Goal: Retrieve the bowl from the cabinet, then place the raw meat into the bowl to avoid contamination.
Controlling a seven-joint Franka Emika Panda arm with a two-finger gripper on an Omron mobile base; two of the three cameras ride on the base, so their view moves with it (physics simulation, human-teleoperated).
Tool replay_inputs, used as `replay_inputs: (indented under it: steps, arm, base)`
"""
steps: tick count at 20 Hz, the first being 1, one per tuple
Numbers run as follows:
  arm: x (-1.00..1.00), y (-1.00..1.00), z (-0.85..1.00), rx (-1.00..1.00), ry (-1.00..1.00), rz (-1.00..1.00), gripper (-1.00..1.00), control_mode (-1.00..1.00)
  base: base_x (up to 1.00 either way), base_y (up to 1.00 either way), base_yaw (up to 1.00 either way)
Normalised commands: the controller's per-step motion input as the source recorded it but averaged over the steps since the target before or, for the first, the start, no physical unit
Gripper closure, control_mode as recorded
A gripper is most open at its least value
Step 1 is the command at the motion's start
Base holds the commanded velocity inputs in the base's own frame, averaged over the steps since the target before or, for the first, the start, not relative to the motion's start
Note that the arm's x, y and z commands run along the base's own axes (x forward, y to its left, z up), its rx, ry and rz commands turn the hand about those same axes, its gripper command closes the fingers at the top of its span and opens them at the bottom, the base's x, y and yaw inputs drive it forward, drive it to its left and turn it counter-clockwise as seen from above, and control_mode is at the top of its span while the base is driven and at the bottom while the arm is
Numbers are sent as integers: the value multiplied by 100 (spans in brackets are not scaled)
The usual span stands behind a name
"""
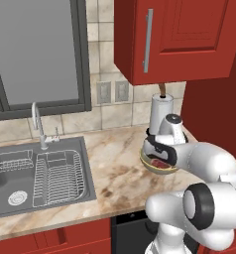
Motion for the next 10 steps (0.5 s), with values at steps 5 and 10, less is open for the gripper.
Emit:
replay_inputs:
  steps: [5,10]
  arm:
    - [0,-15,21,0,0,-2,-100,-100]
    - [-15,-1,47,-1,0,-10,-100,-100]
  base:
    - [0,0,0]
    - [0,0,0]
